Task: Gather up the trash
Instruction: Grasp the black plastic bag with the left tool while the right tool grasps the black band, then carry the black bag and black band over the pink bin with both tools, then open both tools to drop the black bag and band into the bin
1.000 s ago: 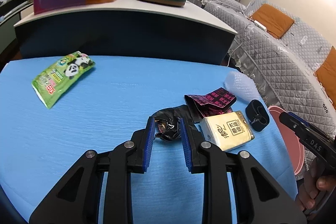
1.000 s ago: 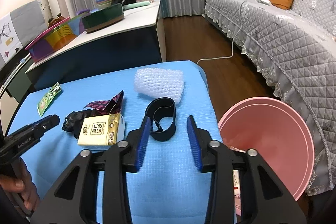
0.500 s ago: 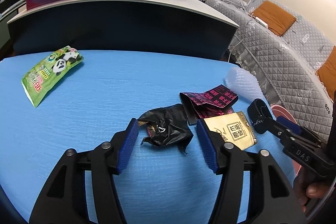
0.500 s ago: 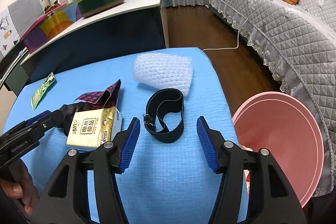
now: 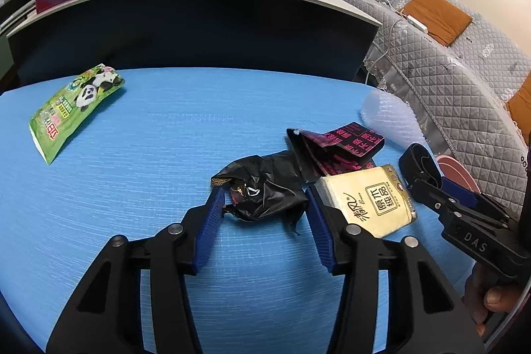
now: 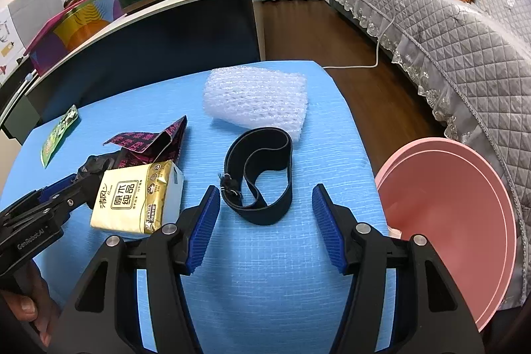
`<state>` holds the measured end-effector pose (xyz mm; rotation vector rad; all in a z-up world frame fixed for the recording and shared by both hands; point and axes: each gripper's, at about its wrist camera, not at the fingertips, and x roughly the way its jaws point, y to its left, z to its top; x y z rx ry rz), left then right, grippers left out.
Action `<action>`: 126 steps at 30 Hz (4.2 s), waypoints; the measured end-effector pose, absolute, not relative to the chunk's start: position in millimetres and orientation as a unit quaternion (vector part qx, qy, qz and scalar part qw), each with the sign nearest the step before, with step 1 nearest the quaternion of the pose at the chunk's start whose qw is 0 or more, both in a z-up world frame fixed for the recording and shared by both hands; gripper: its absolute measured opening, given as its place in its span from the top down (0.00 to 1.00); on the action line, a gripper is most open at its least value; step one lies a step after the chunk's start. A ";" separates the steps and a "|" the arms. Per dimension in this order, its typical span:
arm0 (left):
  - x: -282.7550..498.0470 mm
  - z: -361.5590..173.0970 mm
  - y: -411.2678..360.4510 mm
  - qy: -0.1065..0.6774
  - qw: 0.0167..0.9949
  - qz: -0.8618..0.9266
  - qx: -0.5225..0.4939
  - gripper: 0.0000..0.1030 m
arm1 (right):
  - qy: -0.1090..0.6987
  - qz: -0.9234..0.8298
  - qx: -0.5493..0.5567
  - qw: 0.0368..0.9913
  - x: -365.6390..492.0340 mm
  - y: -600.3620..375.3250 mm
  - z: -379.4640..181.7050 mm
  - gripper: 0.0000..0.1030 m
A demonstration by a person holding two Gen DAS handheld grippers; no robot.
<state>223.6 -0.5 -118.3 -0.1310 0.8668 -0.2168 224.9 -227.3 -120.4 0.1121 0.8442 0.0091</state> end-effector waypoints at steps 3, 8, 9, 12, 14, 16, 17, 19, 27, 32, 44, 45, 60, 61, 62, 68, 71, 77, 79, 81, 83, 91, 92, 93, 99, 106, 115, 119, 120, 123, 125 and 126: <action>222.1 -115.2 -1.1 0.414 0.902 -0.104 -0.058 0.53 | 0.411 0.007 0.052 0.910 224.6 -226.5 -120.2 0.60; 222.1 -112.1 0.3 0.409 0.905 -0.105 -0.057 0.54 | 0.409 0.014 0.046 0.911 222.3 -223.1 -117.1 0.82; 221.4 -110.7 0.5 0.407 0.906 -0.105 -0.056 0.54 | 0.406 0.013 0.044 0.913 220.9 -222.6 -115.2 0.84; 220.0 -108.3 1.8 0.401 0.908 -0.105 -0.054 0.54 | 0.397 0.017 0.044 0.917 216.4 -221.9 -109.1 0.85; 218.0 -106.1 2.4 0.398 0.910 -0.105 -0.052 0.54 | 0.391 0.021 0.043 0.919 212.1 -220.9 -105.1 0.85; 215.6 -103.5 3.2 0.393 0.912 -0.104 -0.049 0.55 | 0.387 0.025 0.044 0.921 209.2 -220.7 -101.7 0.85; 214.9 -102.4 3.2 0.391 0.913 -0.104 -0.048 0.55 | 0.384 0.026 0.043 0.922 207.7 -220.7 -99.8 0.85; 213.2 -99.8 4.4 0.387 0.915 -0.104 -0.047 0.55 | 0.379 0.027 0.042 0.924 204.0 -220.4 -95.9 0.85; 201.2 -86.2 9.7 0.367 0.924 -0.102 -0.043 0.55 | 0.357 0.027 0.037 0.933 184.8 -218.2 -80.3 0.85; 191.8 -75.9 11.1 0.355 0.929 -0.100 -0.037 0.55 | 0.344 0.026 0.033 0.938 172.6 -218.4 -71.2 0.85; 155.4 -48.2 1.4 0.329 0.939 -0.102 -0.015 0.55 | 0.313 0.027 0.037 0.948 142.2 -225.0 -46.3 0.85; 151.9 -46.1 -0.3 0.328 0.939 -0.103 -0.013 0.55 | 0.310 0.028 0.039 0.949 139.4 -226.6 -43.5 0.85; 137.0 -39.7 -36.1 0.327 0.937 -0.127 -0.005 0.55 | 0.293 0.012 0.062 0.954 117.3 -263.6 -31.1 0.85; 137.3 -39.9 -40.1 0.326 0.936 -0.130 -0.004 0.55 | 0.293 0.009 0.063 0.954 116.3 -266.7 -31.2 0.85; 137.2 -40.3 -44.0 0.326 0.936 -0.132 -0.003 0.55 | 0.292 0.007 0.064 0.954 115.8 -269.8 -31.0 0.85; 140.4 -43.9 -69.0 0.326 0.933 -0.150 0.005 0.55 | 0.289 -0.007 0.070 0.955 112.3 -287.9 -31.3 0.85; 141.5 -45.4 -82.4 0.326 0.932 -0.159 0.009 0.55 | 0.288 -0.015 0.076 0.954 110.6 -298.6 -31.8 0.85; 143.0 -49.3 -109.2 0.327 0.928 -0.177 0.017 0.55 | 0.286 -0.030 0.085 0.954 105.6 -319.2 -32.1 0.85; 142.8 -50.3 -117.3 0.327 0.927 -0.183 0.020 0.55 | 0.286 -0.036 0.089 0.954 103.4 -327.9 -32.1 0.85; 142.3 -50.9 -127.3 0.327 0.925 -0.190 0.023 0.55 | 0.285 -0.042 0.093 0.953 101.4 -335.8 -32.2 0.85; 142.2 -51.3 -135.7 0.327 0.924 -0.195 0.024 0.55 | 0.285 -0.048 0.097 0.952 99.2 -343.3 -32.4 0.85; 139.8 -53.1 -173.8 0.325 0.918 -0.225 0.034 0.55 | 0.285 -0.072 0.114 0.949 91.1 -372.8 -36.1 0.85; 138.9 -53.7 -177.4 0.325 0.917 -0.229 0.036 0.55 | 0.285 -0.076 0.116 0.948 90.2 -377.5 -36.9 0.85; 138.3 -54.1 -181.1 0.324 0.916 -0.232 0.038 0.55 | 0.286 -0.079 0.119 0.948 89.6 -381.0 -37.5 0.85; 136.7 -58.5 -201.6 0.322 0.911 -0.253 0.046 0.55 | 0.288 -0.092 0.133 0.944 87.6 -399.5 -40.9 0.85; 136.6 -62.6 -221.8 0.325 0.903 -0.276 0.053 0.55 | 0.293 -0.100 0.140 0.941 87.6 -410.7 -44.9 0.85; 131.3 -68.1 -242.0 0.332 0.887 -0.313 0.067 0.50 | 0.295 -0.107 0.145 0.939 87.0 -416.8 -45.9 0.75; 130.1 -66.9 -246.7 0.332 0.887 -0.314 0.069 0.47 | 0.289 -0.113 0.157 0.938 83.9 -421.9 -45.3 0.55; 131.3 -67.4 -245.3 0.334 0.887 -0.311 0.066 0.47 | 0.289 -0.113 0.159 0.937 83.5 -423.0 -45.0 0.55; 134.8 -68.3 -239.7 0.339 0.889 -0.302 0.059 0.47 | 0.289 -0.114 0.161 0.937 82.9 -423.4 -45.0 0.55; 136.5 -68.3 -236.0 0.341 0.890 -0.297 0.056 0.47 | 0.288 -0.113 0.161 0.937 83.3 -423.0 -44.4 0.55; 137.2 -67.8 -233.9 0.341 0.891 -0.294 0.054 0.47 | 0.288 -0.112 0.159 0.938 83.8 -421.5 -44.0 0.55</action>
